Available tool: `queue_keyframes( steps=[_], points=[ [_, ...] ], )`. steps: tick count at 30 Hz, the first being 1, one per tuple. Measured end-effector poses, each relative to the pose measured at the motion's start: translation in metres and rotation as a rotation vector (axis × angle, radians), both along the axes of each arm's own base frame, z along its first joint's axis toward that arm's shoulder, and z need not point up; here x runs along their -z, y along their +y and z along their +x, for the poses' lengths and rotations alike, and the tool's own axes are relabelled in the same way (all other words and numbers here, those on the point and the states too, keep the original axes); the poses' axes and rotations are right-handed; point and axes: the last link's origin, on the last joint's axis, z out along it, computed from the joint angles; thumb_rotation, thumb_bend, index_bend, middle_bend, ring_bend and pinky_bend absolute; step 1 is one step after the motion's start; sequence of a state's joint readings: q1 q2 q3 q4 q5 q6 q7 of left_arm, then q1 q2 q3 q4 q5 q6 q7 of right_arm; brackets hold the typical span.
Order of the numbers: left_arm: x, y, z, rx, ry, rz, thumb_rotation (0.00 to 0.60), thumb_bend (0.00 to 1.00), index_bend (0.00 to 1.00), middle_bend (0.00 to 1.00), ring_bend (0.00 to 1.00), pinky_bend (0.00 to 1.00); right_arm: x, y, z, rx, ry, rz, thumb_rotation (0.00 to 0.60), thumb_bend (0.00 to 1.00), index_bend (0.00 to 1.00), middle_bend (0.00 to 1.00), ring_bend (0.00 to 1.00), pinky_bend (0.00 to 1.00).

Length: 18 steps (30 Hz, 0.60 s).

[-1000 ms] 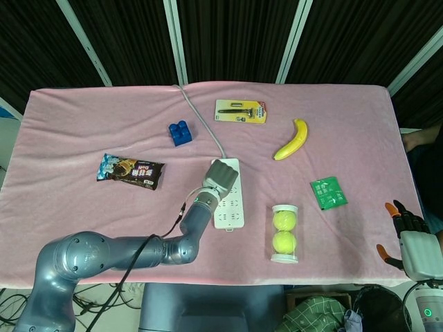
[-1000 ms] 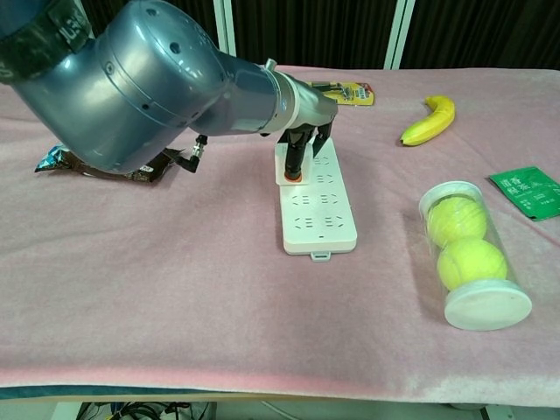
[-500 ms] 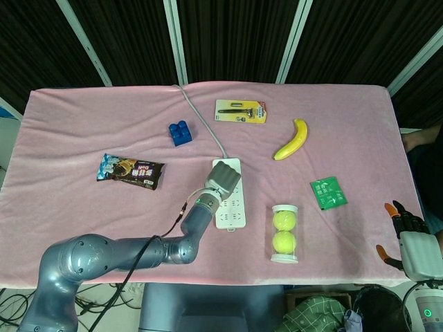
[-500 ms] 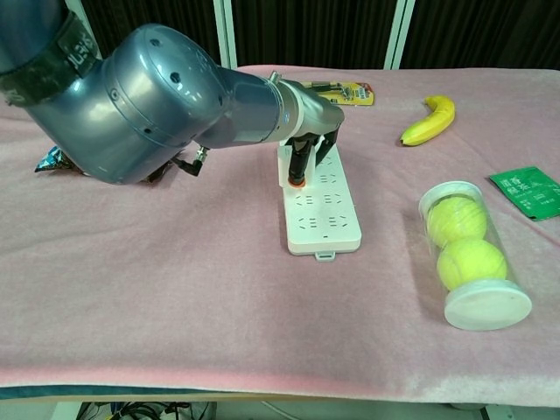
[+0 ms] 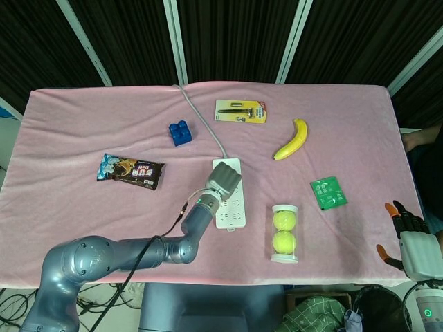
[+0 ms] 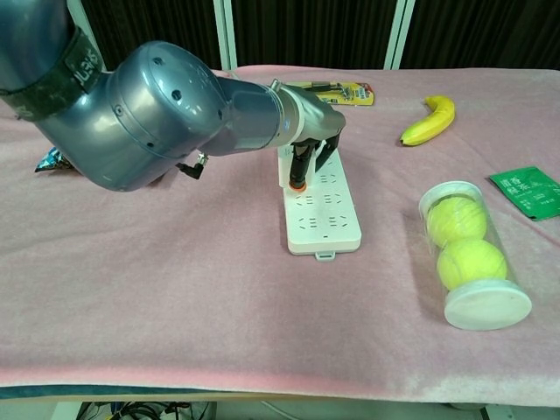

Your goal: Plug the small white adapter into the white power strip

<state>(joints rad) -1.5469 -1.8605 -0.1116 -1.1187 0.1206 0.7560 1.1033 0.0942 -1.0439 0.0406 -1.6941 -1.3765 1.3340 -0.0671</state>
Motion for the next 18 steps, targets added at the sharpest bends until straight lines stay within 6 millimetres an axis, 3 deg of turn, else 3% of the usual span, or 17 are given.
queue_keyframes(
  steps=[2,5,11,18],
  points=[
    [-0.001,0.001,-0.001,0.004,0.009,0.01,0.6,0.12,0.3,0.17,0.08,0.24,0.0,0.0,0.0,0.0,0.0,0.0,0.6,0.22,0.03,0.04,0.13,0.15],
    [-0.004,0.002,-0.002,-0.005,0.016,0.025,0.6,0.06,0.19,0.04,0.0,0.13,0.0,0.0,0.0,0.003,0.0,0.002,0.6,0.22,0.03,0.04,0.13,0.15],
    [-0.015,-0.001,0.005,-0.057,-0.035,0.03,0.6,0.04,0.17,0.0,0.0,0.08,0.0,0.0,0.0,0.006,0.002,0.003,0.6,0.22,0.03,0.04,0.13,0.15],
    [-0.049,0.0,0.02,-0.039,-0.103,0.062,0.6,0.05,0.17,0.02,0.0,0.08,0.0,0.0,-0.001,0.01,0.002,0.006,0.6,0.22,0.03,0.04,0.13,0.15]
  ],
)
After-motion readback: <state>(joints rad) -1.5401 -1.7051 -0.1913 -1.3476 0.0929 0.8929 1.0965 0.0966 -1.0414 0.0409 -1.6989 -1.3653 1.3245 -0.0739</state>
